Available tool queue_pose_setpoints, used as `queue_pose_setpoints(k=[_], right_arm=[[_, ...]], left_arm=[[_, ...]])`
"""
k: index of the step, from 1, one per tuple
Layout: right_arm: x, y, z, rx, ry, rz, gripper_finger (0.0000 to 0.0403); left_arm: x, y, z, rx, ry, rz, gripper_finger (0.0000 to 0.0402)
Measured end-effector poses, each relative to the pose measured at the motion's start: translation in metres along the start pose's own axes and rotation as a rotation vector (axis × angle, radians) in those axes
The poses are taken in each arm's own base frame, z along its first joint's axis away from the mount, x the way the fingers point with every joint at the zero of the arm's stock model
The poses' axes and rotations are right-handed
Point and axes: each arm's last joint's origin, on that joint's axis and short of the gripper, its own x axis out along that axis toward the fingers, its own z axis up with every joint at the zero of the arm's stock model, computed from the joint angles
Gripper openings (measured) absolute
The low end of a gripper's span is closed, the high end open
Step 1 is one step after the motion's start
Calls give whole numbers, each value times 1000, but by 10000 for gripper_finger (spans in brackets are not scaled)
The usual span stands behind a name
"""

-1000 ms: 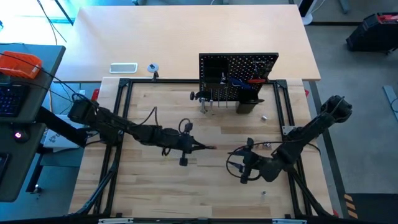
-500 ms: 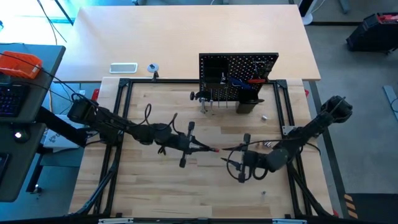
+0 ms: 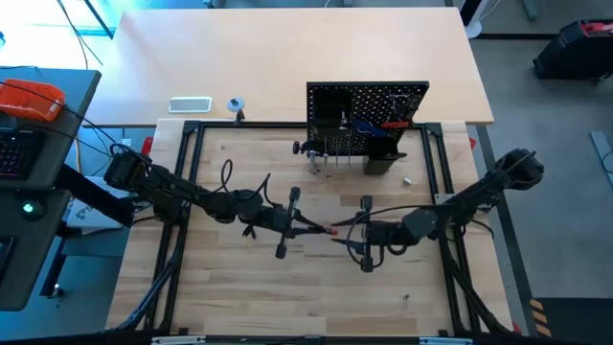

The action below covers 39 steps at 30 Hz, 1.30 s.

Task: Hang tools onto peg board
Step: Hang the black precision screwdriver onto the pegboard

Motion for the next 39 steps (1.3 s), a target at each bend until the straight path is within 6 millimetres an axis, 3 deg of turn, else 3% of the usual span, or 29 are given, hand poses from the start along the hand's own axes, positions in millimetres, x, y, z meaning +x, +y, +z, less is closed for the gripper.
queue_pose_setpoints(k=[15, 20, 25, 31, 39], right_arm=[[8, -10, -1, 3, -50, 27, 128], [23, -8, 0, -24, -46, 23, 123], [33, -8, 0, -39, -22, 4, 89], [30, -5, 3, -71, 5, -46, 40], [27, -4, 6, -81, 18, -116, 39]], left_arm=[[0, 6, 1, -2, -16, 24, 18], [0, 6, 1, -8, -17, 22, 18], [0, 6, 0, -8, -10, 25, 18], [0, 7, 0, -5, -7, 37, 18], [0, 10, 1, 8, -15, 71, 39]])
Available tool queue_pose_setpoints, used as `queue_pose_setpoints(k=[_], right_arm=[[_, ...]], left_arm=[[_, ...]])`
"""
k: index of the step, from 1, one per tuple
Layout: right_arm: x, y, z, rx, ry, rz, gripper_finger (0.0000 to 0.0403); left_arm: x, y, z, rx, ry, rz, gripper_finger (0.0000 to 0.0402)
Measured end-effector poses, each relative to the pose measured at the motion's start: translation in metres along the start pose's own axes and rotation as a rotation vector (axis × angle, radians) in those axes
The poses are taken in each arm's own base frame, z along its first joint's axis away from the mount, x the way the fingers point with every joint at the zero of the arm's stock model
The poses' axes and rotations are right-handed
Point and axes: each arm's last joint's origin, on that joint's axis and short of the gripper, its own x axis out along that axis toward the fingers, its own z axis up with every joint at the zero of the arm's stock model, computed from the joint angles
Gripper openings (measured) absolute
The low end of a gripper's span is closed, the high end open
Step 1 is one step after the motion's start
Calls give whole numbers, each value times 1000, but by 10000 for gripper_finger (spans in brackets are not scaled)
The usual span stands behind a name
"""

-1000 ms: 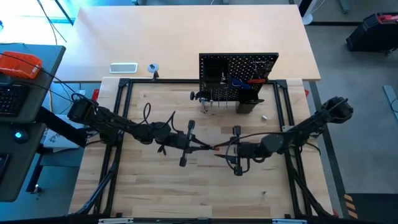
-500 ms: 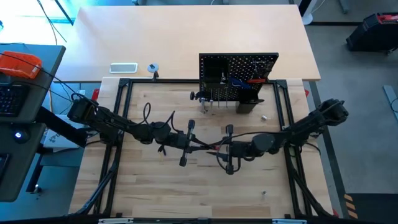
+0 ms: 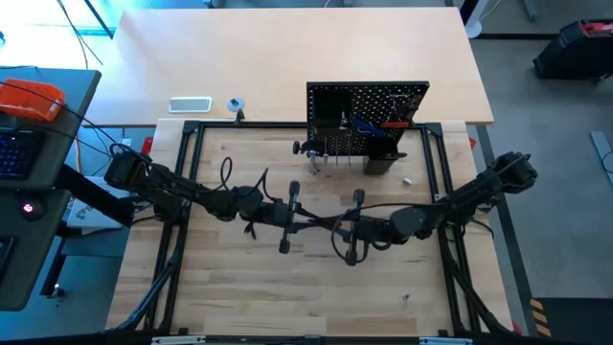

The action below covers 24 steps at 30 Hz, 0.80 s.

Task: Hang tools onto peg board
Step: Hang the black precision screwdriver onto the pegboard

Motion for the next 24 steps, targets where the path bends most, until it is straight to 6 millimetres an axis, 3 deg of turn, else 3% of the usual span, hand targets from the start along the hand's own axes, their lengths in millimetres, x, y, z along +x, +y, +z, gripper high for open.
queue_pose_setpoints(k=[6, 11, 17, 24], right_arm=[[-12, -13, 14, -20, 24, -81, 39], [-35, -31, 32, -19, 74, -154, 39], [-63, -53, 41, 8, 176, -256, 39], [-83, -82, 54, -47, 263, -374, 39]], left_arm=[[0, 4, -3, 20, 30, 22, 69], [-1, 5, -2, 68, 48, 83, 98], [-8, 12, 16, 135, -24, 125, 144], [-18, 17, 25, 149, 28, 118, 169]])
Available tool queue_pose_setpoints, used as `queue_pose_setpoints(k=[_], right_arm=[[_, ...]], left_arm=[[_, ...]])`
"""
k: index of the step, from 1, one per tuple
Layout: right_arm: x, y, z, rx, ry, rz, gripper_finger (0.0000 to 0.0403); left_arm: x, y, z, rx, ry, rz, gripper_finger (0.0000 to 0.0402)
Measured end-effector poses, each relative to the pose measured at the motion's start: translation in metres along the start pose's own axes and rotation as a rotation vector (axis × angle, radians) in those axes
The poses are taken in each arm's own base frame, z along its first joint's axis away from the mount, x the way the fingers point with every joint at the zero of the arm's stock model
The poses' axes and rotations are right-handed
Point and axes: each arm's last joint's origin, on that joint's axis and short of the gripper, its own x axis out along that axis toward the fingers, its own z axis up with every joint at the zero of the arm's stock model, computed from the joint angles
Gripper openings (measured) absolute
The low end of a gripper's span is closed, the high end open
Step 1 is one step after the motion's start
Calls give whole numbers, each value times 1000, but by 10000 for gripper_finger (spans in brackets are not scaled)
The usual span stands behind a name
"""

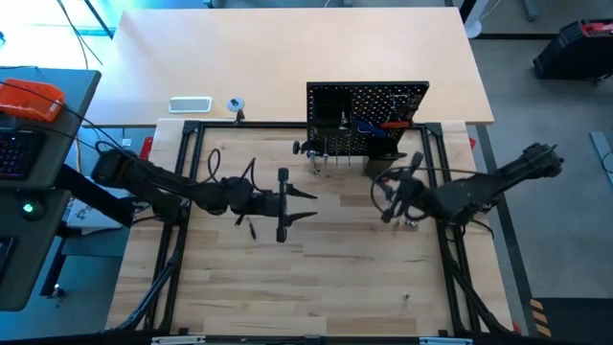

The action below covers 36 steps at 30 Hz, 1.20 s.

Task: Hang tools onto peg board
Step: Hang the black precision screwdriver onto the pegboard

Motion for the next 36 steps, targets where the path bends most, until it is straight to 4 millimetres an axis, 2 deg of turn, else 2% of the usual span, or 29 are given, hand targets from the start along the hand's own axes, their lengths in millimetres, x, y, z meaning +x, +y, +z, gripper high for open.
queue_pose_setpoints(k=[5, 9, 12, 22, 36], right_arm=[[5, -17, 13, -74, 129, -32, 39], [15, -22, 27, -126, 201, -38, 39], [26, -23, 30, -158, 276, -33, 39], [56, -33, 13, -179, 528, -65, 39], [78, -45, -3, -170, 642, -102, 39]], left_arm=[[-3, -3, -10, -23, 132, -34, 170], [-4, -5, -16, -46, 203, -37, 170], [-4, -6, -18, -58, 218, -41, 170], [-5, -7, -20, -78, 247, -49, 170], [-6, -8, -23, -87, 275, -63, 170]])
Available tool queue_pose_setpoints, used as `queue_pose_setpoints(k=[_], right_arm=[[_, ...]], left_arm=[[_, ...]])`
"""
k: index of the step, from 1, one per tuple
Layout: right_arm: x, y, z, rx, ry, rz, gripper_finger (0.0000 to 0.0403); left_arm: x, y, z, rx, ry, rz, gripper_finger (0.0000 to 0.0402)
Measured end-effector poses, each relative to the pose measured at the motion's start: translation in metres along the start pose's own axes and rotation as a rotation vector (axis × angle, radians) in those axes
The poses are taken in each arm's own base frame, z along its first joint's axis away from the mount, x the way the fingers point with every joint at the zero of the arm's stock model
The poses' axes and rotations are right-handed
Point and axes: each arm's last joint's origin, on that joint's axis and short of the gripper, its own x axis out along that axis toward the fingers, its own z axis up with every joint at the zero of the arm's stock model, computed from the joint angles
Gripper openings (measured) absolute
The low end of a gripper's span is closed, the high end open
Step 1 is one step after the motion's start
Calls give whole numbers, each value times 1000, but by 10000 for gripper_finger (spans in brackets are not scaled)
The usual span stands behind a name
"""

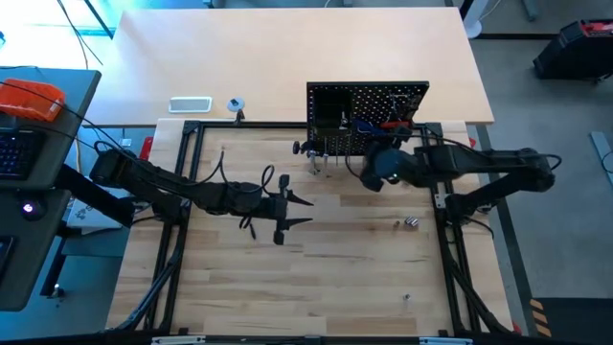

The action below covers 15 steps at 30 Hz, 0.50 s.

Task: Hang tools onto peg board
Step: Hang the black precision screwdriver onto the pegboard

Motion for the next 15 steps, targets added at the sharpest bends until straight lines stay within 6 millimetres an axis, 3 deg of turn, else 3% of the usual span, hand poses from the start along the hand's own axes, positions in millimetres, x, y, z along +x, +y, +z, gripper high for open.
queue_pose_setpoints(k=[15], right_arm=[[23, -1, -1, 37, 87, -29, 39]], left_arm=[[0, -1, -4, -2, 36, -18, 170]])
